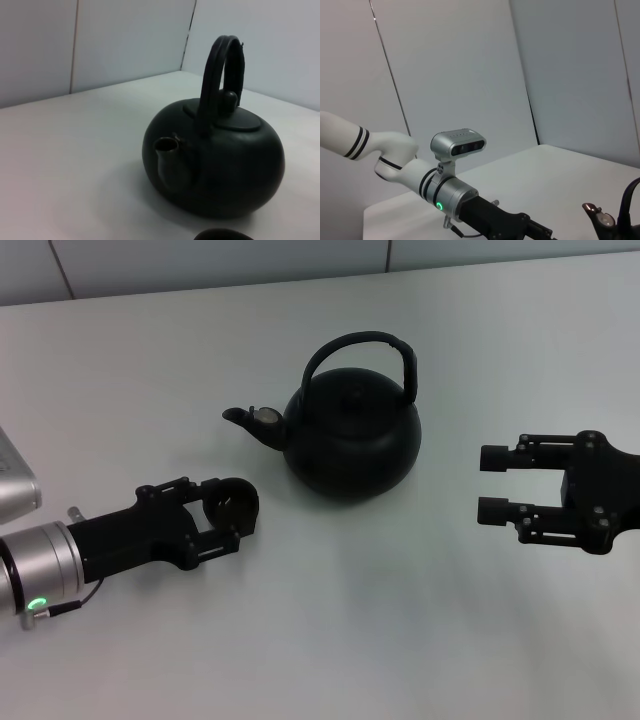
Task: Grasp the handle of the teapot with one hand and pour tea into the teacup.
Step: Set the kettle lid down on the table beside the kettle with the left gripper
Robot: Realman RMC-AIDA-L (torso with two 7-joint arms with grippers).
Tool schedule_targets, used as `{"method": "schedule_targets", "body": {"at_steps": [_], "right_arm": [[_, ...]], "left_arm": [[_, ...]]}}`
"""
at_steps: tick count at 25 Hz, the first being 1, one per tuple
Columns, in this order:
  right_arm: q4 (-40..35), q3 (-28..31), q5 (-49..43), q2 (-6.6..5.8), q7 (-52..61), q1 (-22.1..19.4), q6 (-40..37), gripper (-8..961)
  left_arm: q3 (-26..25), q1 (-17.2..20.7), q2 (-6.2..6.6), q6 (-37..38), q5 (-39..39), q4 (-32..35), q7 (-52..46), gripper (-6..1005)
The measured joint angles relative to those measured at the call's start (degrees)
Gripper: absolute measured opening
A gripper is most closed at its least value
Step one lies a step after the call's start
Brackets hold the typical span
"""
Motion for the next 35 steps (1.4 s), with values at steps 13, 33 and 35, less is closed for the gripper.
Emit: {"method": "schedule_targets", "body": {"at_steps": [13, 33, 35], "right_arm": [[0.0, 0.0, 0.0, 0.0, 0.14, 0.18, 0.0, 590], [-0.32, 0.0, 0.36, 0.0, 0.67, 0.45, 0.16, 587], [-0.29, 0.0, 0.36, 0.0, 0.67, 0.52, 0.27, 587]], "left_arm": [[3.27, -0.03, 0.05, 0.02, 0.05, -0.04, -0.45, 696], [3.32, -0.14, 0.09, -0.06, 0.03, 0.67, -0.66, 764], [3.32, -0.15, 0.13, 0.09, -0.1, 0.67, -0.66, 767]]}}
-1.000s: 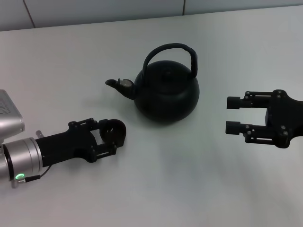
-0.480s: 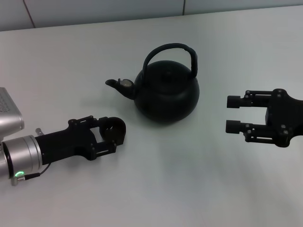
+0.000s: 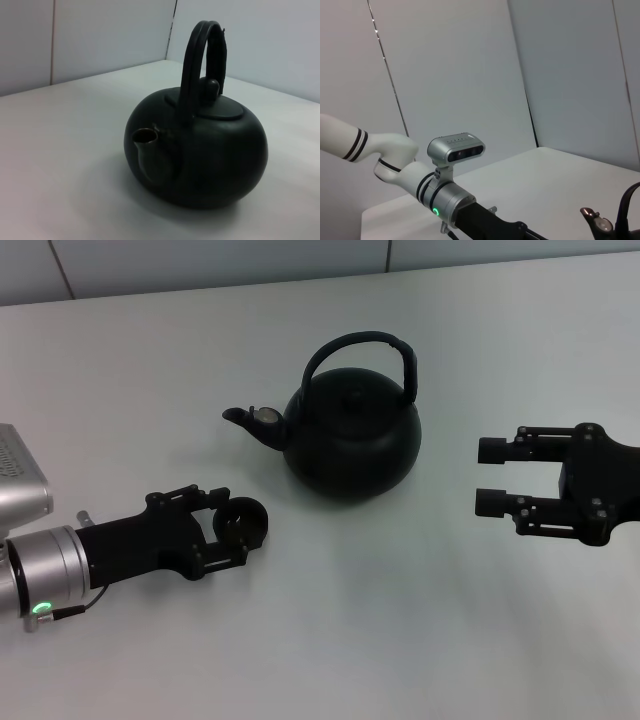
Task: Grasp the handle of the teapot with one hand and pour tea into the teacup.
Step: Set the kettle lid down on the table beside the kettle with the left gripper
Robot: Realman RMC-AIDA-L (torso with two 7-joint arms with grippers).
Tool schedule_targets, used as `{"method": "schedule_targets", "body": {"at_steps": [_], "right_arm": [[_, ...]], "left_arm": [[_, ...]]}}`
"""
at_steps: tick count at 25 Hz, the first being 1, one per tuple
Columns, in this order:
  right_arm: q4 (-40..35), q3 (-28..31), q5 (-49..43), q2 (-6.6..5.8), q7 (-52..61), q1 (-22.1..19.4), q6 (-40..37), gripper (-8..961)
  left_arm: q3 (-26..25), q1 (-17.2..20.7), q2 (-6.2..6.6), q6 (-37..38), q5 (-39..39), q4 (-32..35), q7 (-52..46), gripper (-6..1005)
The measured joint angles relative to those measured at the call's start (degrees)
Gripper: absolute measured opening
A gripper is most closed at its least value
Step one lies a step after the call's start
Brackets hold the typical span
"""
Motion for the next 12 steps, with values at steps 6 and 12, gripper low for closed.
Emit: {"method": "schedule_targets", "body": {"at_steps": [6, 12], "right_arm": [[-0.01, 0.0, 0.0, 0.0, 0.01, 0.02, 0.06, 586], [0.0, 0.0, 0.0, 0.0, 0.01, 0.02, 0.19, 585]], "left_arm": [[-0.32, 0.11, 0.12, 0.18, -0.26, 0.12, 0.0, 778], [-0.12, 0.77, 0.23, 0.96, -0.26, 1.68, -1.23, 788]]}}
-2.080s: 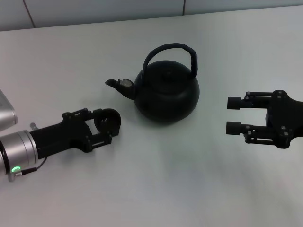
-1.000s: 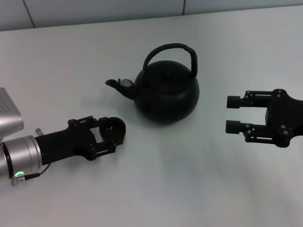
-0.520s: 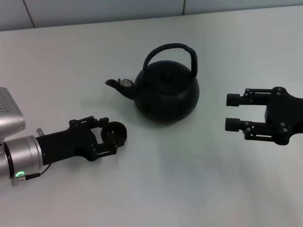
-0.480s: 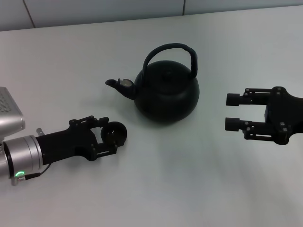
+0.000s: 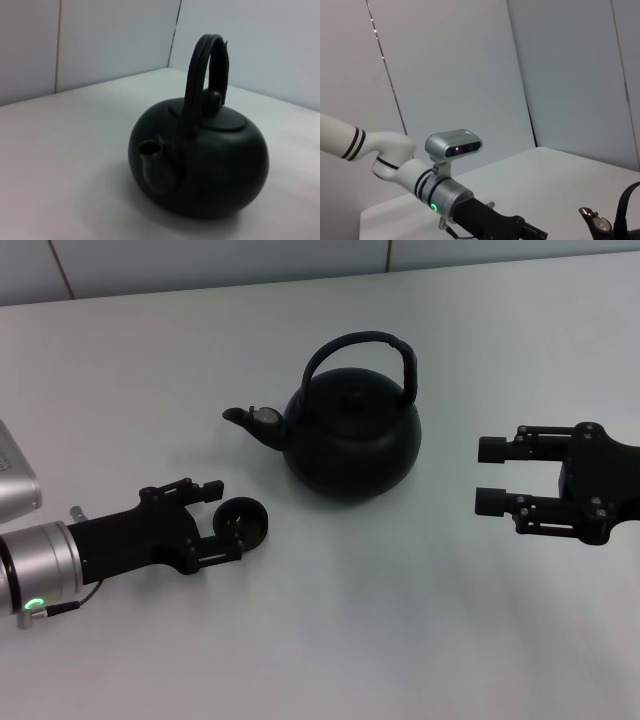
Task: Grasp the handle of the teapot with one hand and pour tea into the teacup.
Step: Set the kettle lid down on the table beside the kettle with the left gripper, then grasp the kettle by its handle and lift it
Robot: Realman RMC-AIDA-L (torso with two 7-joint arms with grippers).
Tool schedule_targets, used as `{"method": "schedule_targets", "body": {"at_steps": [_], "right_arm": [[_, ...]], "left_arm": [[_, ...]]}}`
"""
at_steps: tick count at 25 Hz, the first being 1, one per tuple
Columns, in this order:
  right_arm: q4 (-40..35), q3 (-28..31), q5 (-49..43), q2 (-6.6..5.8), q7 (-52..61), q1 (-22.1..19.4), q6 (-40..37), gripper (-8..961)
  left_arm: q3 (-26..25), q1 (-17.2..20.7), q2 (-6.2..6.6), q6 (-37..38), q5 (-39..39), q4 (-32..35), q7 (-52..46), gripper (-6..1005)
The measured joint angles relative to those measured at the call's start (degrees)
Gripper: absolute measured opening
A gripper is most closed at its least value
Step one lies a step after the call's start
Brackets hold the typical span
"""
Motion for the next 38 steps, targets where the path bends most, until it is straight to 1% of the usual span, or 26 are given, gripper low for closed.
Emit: {"method": "schedule_targets", "body": {"at_steps": [5, 9, 11, 13, 14, 15, 17, 18, 19, 20, 21, 23, 24, 26, 27, 28, 29, 30, 32, 34, 35, 38], "right_arm": [[0.04, 0.0, 0.0, 0.0, -0.07, 0.03, 0.11, 585], [0.03, 0.01, 0.0, -0.01, -0.29, 0.1, 0.2, 584], [0.03, 0.0, 0.0, 0.0, -0.3, 0.12, 0.26, 584], [-0.02, 0.18, 0.0, 0.0, -0.33, 0.16, 0.69, 584], [0.04, 1.42, 0.0, 0.13, -0.32, 0.36, 2.0, 583], [0.04, 1.42, 0.0, 0.13, -0.32, 0.36, 2.0, 583], [0.82, 3.46, 0.01, 0.51, -0.23, 0.75, 3.87, 583], [1.41, 4.11, 0.02, 0.56, -0.23, 0.96, 4.44, 583], [1.91, 4.46, 0.02, 0.57, -0.23, 1.11, 4.78, 583], [2.45, 4.51, 0.03, 0.55, -0.36, 1.26, 5.01, 583], [2.67, 4.53, 0.03, 0.53, -0.38, 1.4, 5.25, 582], [2.82, 4.54, 0.04, 0.55, -0.38, 1.5, 5.76, 582], [3.01, 4.56, 0.06, 0.64, -0.39, 1.5, 6.42, 582], [3.29, 4.6, 0.08, 0.65, -0.39, 1.49, 6.91, 582], [4.03, 4.87, 0.12, 0.67, -0.4, 1.54, 7.82, 582], [4.03, 4.87, 0.12, 0.67, -0.4, 1.54, 7.82, 581], [5.26, 5.82, 0.17, 0.73, -0.41, 1.85, 9.13, 581], [5.26, 5.82, 0.17, 0.73, -0.41, 1.85, 9.13, 581], [6.65, 7.03, 0.21, 0.76, -0.4, 2.26, 10.55, 581], [9.01, 9.38, 0.62, 0.78, -0.28, 2.89, 12.95, 581], [9.01, 9.38, 0.62, 0.78, -0.28, 2.89, 12.95, 581], [11.47, 10.88, 2.81, 0.79, -0.51, 3.05, 16.18, 580]], "left_arm": [[-0.6, 1.73, 0.0, 3.12, -0.04, 2.55, -0.24, 792], [-1.32, 3.95, -0.01, 6.13, -0.11, 5.78, -0.25, 791], [-1.77, 4.36, 0.01, 7.24, -0.13, 6.27, -0.19, 791], [-3.4, 5.26, 0.14, 10.34, -0.19, 7.52, 0.19, 791], [-6.41, 6.24, 0.22, 14.57, -0.51, 9.39, 0.06, 790], [-6.41, 6.24, 0.22, 14.57, -0.51, 9.39, 0.06, 790], [-10.39, 6.93, 0.27, 20.59, -1.49, 11.19, -0.6, 790], [-11.63, 7.04, 0.41, 22.39, -1.67, 11.6, -0.75, 790], [-13.4, 7.18, 1.03, 25.86, -1.79, 12.31, -0.88, 790], [-13.4, 7.18, 1.03, 25.86, -1.79, 12.31, -0.88, 790], [-13.46, 7.19, 1.41, 26.26, -1.57, 12.54, -0.9, 789], [-13.33, 7.2, 2.45, 26.53, -0.28, 13.14, -0.9, 789], [-13.28, 7.21, 3.36, 26.28, 1.98, 14.01, -0.93, 789], [-13.54, 7.21, 4.5, 26.26, 4.83, 15.43, -0.98, 789], [-13.61, 7.21, 4.88, 26.25, 5.64, 15.93, -1.05, 789], [-13.61, 7.21, 4.88, 26.25, 5.64, 15.93, -1.05, 789], [-13.73, 7.16, 6.4, 26.25, 7.71, 17.52, -2.06, 788], [-13.73, 7.16, 6.4, 26.25, 7.71, 17.52, -2.06, 788], [-13.74, 6.89, 7.7, 26.35, 8.58, 18.23, -3.85, 788], [-13.75, 6.75, 8.49, 26.62, 8.99, 18.4, -5.07, 787], [-13.75, 6.7, 8.8, 26.69, 9.24, 18.6, -5.48, 787], [-13.76, 6.78, 8.95, 26.71, 9.85, 19.23, -5.94, 786]]}}
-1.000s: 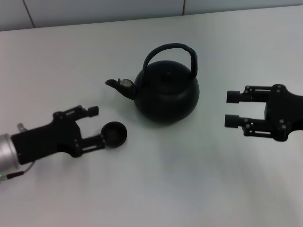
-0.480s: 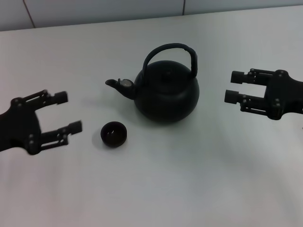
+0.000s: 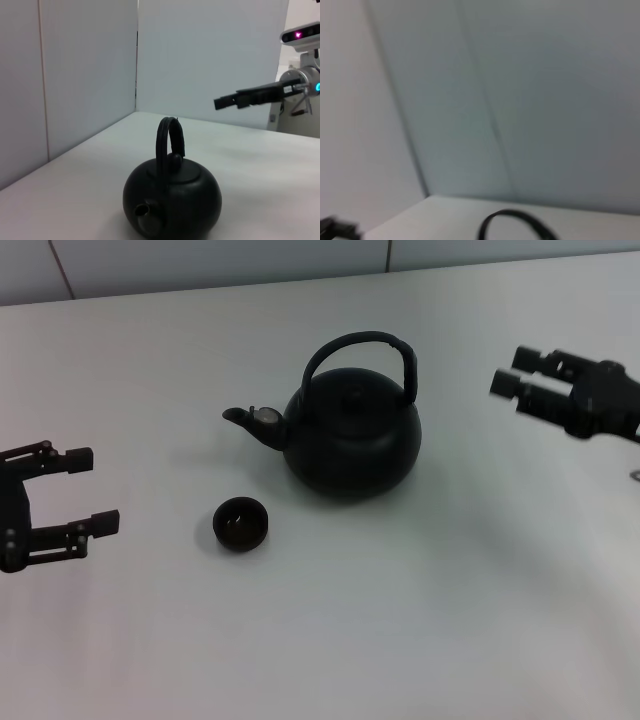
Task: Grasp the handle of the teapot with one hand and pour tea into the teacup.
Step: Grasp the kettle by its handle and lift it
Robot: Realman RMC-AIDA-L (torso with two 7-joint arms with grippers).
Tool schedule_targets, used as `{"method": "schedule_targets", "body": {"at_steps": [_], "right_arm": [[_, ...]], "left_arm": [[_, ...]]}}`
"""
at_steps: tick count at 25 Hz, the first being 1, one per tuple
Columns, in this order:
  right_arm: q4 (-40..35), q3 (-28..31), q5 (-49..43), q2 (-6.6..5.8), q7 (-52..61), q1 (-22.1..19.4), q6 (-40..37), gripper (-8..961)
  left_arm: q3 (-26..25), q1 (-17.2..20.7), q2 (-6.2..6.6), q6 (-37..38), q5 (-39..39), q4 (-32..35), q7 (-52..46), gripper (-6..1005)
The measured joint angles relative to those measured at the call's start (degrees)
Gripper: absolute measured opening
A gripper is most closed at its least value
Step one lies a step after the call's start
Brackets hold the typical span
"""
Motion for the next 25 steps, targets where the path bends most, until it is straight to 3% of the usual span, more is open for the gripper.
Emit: {"method": "schedule_targets", "body": {"at_steps": [8, 13, 19, 25], "right_arm": [[6.93, -0.53, 1.57, 0.0, -2.04, 3.3, 8.51, 579], [8.3, -0.66, 1.47, 0.0, -2.81, 4.02, 9.5, 578], [9.74, -5.8, 1.53, 0.01, -2.68, 5.84, 14.81, 577], [10.9, -7.15, 1.45, 0.06, -2.61, 7.7, 16.06, 577]], "left_arm": [[-0.01, -0.5, -1.2, -0.11, 3.34, 0.59, -0.41, 785], [-0.01, -0.49, -1.24, 0.06, 3.53, 0.61, -0.41, 785], [-0.13, -0.33, -1.42, 0.02, 3.25, 0.65, -0.41, 785], [-2.0, -0.48, -1.61, -0.06, 3.31, 0.7, -0.41, 785]]}}
